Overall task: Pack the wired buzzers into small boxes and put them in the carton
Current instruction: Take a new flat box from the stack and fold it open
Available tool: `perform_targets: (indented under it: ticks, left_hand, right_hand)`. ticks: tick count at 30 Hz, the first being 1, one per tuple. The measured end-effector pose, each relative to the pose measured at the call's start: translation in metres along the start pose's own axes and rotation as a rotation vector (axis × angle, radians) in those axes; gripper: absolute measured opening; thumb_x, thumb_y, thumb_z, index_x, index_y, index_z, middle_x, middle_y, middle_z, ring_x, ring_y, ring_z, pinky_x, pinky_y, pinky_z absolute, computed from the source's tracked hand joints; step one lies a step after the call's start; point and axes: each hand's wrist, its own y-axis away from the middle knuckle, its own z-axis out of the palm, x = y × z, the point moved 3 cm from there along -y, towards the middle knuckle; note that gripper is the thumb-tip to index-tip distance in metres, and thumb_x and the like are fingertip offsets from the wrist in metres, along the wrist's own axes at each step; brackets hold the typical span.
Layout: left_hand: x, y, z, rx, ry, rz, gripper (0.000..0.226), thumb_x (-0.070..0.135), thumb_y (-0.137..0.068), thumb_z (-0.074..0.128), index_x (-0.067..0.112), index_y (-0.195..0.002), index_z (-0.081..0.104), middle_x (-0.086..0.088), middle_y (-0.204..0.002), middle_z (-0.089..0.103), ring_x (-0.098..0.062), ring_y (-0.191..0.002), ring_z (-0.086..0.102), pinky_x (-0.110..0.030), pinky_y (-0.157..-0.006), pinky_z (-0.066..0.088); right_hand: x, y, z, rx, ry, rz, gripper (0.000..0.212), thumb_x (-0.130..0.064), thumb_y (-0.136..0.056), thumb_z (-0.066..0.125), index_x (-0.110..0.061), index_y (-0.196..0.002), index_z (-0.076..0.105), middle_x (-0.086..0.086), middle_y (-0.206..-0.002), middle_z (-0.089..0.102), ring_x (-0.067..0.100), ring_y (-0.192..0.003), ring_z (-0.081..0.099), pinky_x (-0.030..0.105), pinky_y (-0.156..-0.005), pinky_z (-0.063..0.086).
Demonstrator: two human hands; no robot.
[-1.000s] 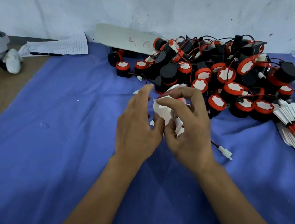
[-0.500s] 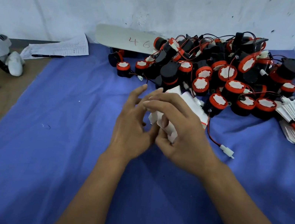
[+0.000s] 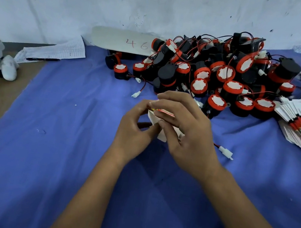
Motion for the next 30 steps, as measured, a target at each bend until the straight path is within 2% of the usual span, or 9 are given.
perform_targets:
  ticks: [4,8,12,15,18,21,23,26,30]
  left_hand:
    - [0.002,0.002,0.006,0.056,-0.049,0.051,0.033,0.004,-0.085,0.061,0.02,-0.113,0.063,0.015,-0.1,0.068,-0.015,-0.096,0.069,-0.025,-0.074,0.057]
    - [0.003,0.0,-0.001,0.024,-0.154,0.037,0.049,0.001,-0.075,0.05,0.032,-0.113,0.059,0.016,-0.104,0.067,-0.013,-0.1,0.065,-0.021,-0.07,0.054]
    - [0.007,-0.003,-0.007,0.003,-0.245,0.097,0.056,0.002,-0.072,0.045,0.023,-0.121,0.062,0.014,-0.119,0.064,-0.012,-0.114,0.059,-0.038,-0.084,0.058]
    - [0.008,-0.002,-0.009,0.038,-0.189,0.072,0.06,0.0,-0.073,0.042,0.036,-0.116,0.063,0.022,-0.123,0.058,-0.009,-0.122,0.053,-0.051,-0.085,0.059]
    - [0.012,-0.001,-0.008,0.052,-0.146,0.049,0.066,0.001,-0.075,0.041,0.052,-0.11,0.062,0.026,-0.123,0.056,-0.006,-0.124,0.052,-0.05,-0.085,0.06]
    - [0.013,0.0,-0.005,0.004,-0.118,0.044,0.071,-0.002,-0.077,0.043,0.055,-0.115,0.062,0.022,-0.128,0.055,0.006,-0.126,0.048,-0.03,-0.086,0.057]
    - [0.009,0.0,-0.004,-0.081,-0.125,-0.015,0.07,-0.012,-0.08,0.047,0.033,-0.131,0.062,0.007,-0.135,0.053,-0.003,-0.128,0.049,-0.021,-0.083,0.052]
    - [0.007,0.003,-0.004,-0.207,-0.086,-0.103,0.073,-0.003,-0.075,0.059,0.023,-0.143,0.055,0.001,-0.144,0.048,-0.016,-0.134,0.048,-0.022,-0.078,0.054]
    - [0.012,0.006,-0.001,-0.311,0.019,-0.114,0.082,0.017,-0.073,0.083,0.034,-0.146,0.051,0.004,-0.149,0.046,-0.015,-0.138,0.047,-0.035,-0.101,0.055]
  right_hand:
    - [-0.002,0.002,0.004,0.013,0.093,-0.052,0.027,0.01,-0.095,0.061,0.001,-0.119,0.07,0.013,-0.127,0.061,0.019,-0.119,0.061,0.031,-0.094,0.055]
    - [0.008,0.002,-0.004,0.147,0.229,-0.022,0.023,0.009,-0.094,0.065,0.001,-0.113,0.073,0.018,-0.125,0.061,0.017,-0.119,0.059,0.026,-0.1,0.049]
    - [0.023,0.003,-0.013,0.231,0.297,0.135,0.028,-0.023,-0.095,0.074,-0.005,-0.116,0.071,0.01,-0.123,0.06,0.016,-0.115,0.057,0.033,-0.093,0.053]
    - [0.033,0.006,-0.01,0.176,0.313,0.406,0.053,-0.061,-0.088,0.067,-0.019,-0.121,0.069,-0.001,-0.123,0.058,0.016,-0.119,0.049,0.023,-0.094,0.042]
    - [0.044,0.011,-0.005,0.06,0.28,0.646,0.068,-0.08,-0.085,0.052,-0.03,-0.128,0.064,-0.003,-0.129,0.052,0.017,-0.125,0.044,0.023,-0.095,0.036]
    - [0.048,0.014,0.0,0.011,0.096,0.688,0.063,-0.076,-0.087,0.041,-0.035,-0.133,0.058,-0.006,-0.132,0.05,-0.002,-0.108,0.055,0.017,-0.086,0.046]
    - [0.047,0.013,0.0,0.015,0.035,0.643,0.053,-0.07,-0.096,0.04,-0.036,-0.133,0.059,-0.009,-0.131,0.054,-0.012,-0.109,0.052,0.008,-0.082,0.042]
    - [0.048,0.012,-0.001,0.046,-0.053,0.606,0.039,-0.056,-0.102,0.044,-0.032,-0.127,0.063,-0.016,-0.122,0.063,0.003,-0.115,0.058,0.022,-0.09,0.048]
    - [0.046,0.012,-0.004,0.084,-0.081,0.571,0.026,-0.043,-0.106,0.048,-0.029,-0.115,0.068,-0.018,-0.105,0.069,0.008,-0.105,0.064,0.032,-0.085,0.054]
